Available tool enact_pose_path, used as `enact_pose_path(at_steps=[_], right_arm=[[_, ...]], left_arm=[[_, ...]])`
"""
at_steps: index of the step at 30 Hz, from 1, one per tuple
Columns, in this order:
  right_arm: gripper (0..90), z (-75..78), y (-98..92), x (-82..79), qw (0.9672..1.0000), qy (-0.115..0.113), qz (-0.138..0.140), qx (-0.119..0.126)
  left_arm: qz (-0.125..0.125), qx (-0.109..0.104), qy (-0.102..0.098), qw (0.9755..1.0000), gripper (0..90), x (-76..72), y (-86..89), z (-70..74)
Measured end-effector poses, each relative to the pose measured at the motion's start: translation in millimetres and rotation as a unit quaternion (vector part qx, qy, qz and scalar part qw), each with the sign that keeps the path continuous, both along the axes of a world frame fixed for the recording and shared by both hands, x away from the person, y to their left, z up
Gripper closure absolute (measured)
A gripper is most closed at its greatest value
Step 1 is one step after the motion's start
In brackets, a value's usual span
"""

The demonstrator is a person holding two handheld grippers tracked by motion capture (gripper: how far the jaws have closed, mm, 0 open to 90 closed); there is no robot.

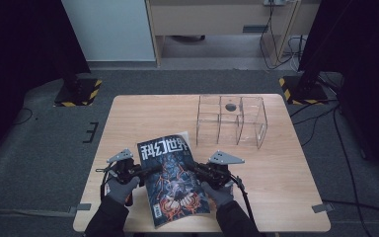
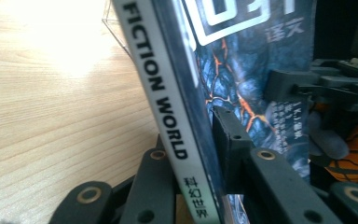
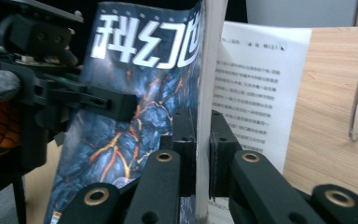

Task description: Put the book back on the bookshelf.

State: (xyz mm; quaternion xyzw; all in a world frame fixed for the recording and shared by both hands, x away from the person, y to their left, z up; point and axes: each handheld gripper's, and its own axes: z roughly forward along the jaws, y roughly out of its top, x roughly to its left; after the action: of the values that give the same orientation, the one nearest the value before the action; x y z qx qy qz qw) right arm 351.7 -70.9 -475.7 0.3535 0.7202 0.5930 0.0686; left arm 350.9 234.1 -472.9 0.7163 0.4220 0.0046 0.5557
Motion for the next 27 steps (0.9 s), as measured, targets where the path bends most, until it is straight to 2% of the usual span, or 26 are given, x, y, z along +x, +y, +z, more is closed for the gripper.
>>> enact_pose_path(at_steps=[6, 9, 14, 18, 22, 27], right_arm=[[80.2, -0.6, -2.4, 2.9, 0.9999, 0.008, -0.007, 0.0], [78.6, 0.1, -5.4, 5.1, 0.9998, 0.013, -0.01, 0.013], [74.2, 4.8, -7.2, 7.3, 0.9996, 0.01, -0.017, 0.018], [66.8, 6.9, -10.1, 8.8, 0.9994, 0.01, -0.024, 0.023], [57.0, 10.6, -15.5, 9.7, 0.9987, 0.003, -0.035, 0.037], [45.0, 19.8, -30.2, 9.2, 0.9965, -0.019, -0.056, 0.059]], left_arm=[[-0.002, 0.002, -0.006, 1.0, 81.2, -3.6, -3.3, 10.9], [0.004, 0.004, -0.019, 0.9998, 82.3, -6.2, -5.7, 18.1], [0.013, 0.013, -0.04, 0.9991, 82.4, -8.7, -9.5, 28.0], [0.011, 0.008, -0.052, 0.9986, 82.4, -9.6, -10.7, 36.1], [0.007, 0.012, -0.063, 0.9979, 82.4, -12.8, -15.5, 43.5], [0.006, 0.013, -0.073, 0.9972, 82.4, -16.4, -20.2, 51.9]])
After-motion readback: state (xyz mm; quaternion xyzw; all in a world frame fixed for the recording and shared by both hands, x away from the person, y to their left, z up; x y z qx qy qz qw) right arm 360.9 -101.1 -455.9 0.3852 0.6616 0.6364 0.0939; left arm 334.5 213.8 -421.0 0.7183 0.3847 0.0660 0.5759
